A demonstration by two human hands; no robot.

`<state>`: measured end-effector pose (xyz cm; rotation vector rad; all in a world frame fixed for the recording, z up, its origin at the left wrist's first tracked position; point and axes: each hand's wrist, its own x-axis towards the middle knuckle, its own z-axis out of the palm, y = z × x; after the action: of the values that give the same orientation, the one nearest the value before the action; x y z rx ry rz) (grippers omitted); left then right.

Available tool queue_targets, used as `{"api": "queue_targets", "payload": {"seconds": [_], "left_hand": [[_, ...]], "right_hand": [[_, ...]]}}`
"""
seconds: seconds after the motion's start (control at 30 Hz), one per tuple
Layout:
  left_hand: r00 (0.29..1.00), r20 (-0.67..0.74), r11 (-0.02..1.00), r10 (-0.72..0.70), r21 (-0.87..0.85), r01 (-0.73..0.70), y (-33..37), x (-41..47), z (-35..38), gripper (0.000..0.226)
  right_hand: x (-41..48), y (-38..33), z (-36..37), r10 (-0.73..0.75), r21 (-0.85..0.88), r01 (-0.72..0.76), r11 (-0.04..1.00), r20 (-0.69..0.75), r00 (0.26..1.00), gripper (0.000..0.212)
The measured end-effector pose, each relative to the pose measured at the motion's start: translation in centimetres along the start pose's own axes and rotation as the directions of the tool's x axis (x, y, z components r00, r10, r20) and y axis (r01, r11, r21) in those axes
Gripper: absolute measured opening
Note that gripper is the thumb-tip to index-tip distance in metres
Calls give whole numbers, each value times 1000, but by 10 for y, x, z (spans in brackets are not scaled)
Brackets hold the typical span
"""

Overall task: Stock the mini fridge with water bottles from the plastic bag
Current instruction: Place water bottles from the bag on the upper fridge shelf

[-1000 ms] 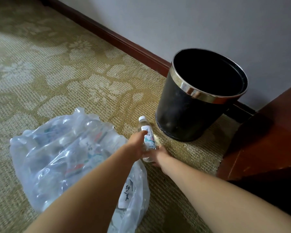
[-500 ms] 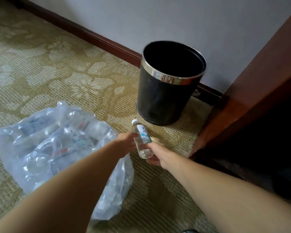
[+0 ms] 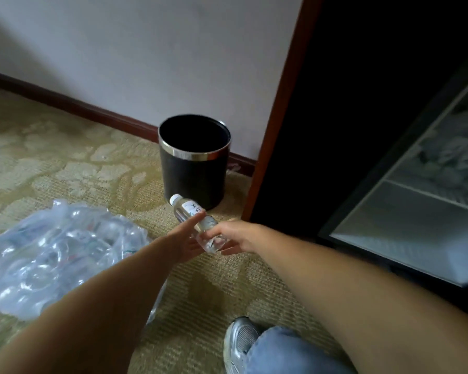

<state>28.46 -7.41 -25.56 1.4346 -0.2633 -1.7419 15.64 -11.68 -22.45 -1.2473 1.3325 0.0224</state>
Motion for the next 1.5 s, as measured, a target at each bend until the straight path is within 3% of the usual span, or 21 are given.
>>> {"api": "queue_targets", "payload": {"seconds": [0.13, 0.23, 0.4, 0.47, 0.57, 0.7, 0.8, 0.9, 1.03, 1.1, 1.23, 1.3, 1.37, 1.5], "left_hand": [[992, 68, 989, 108, 98, -114, 21, -64, 36, 42], [967, 103, 943, 233, 221, -251, 26, -110, 53, 51], [916, 228, 879, 329, 281, -386, 11, -165, 91, 48], [893, 286, 871, 347, 255, -420, 6, -183, 116, 43], [846, 377, 842, 377, 241, -483, -3, -200, 154, 43], [805, 421, 708, 417, 404, -579, -18, -204, 206, 43], [759, 466, 581, 454, 490, -649, -33, -195, 248, 37], [758, 512, 591, 404, 487, -644, -54, -185, 284, 36], [780, 555, 649, 290, 485, -586, -68, -167, 333, 31], [793, 565, 605, 229, 555, -571, -65, -167, 357, 34], [797, 581, 420, 166, 690, -590, -53, -165, 404, 40], [797, 580, 413, 171, 692, -592, -52, -158, 421, 38], [804, 564, 470, 187, 668, -577, -60, -150, 427, 36], [846, 483, 541, 226, 659, -522, -77, -128, 402, 44]], "right_hand": [[-68, -14, -25, -65, -4, 65, 998, 24, 998, 38], [-115, -15, -30, -114, 9, 113, 994, 34, 993, 17], [-178, 0, -37, -210, 24, 211, 977, -38, 977, 61], [-199, 11, -51, -236, 53, 241, 969, -89, 968, 60], [-229, 27, -84, -271, 92, 286, 954, -149, 951, 42], [-254, 68, -130, -326, 124, 360, 925, -228, 917, 64], [-261, 105, -159, -411, 173, 472, 864, -298, 861, 66], [-271, 137, -191, -454, 177, 519, 836, -308, 836, 62], [-276, 174, -227, -392, 163, 478, 863, -382, 837, 72], [-275, 186, -240, -354, 158, 464, 872, -451, 819, 74], [-273, 195, -260, -281, 94, 440, 893, -647, 709, 68], [-269, 193, -261, -218, 104, 428, 898, -739, 638, 65], [-261, 192, -258, -140, 140, 393, 909, -786, 602, 64], [-247, 196, -248, -118, 73, 247, 966, -728, 676, 70]]}}
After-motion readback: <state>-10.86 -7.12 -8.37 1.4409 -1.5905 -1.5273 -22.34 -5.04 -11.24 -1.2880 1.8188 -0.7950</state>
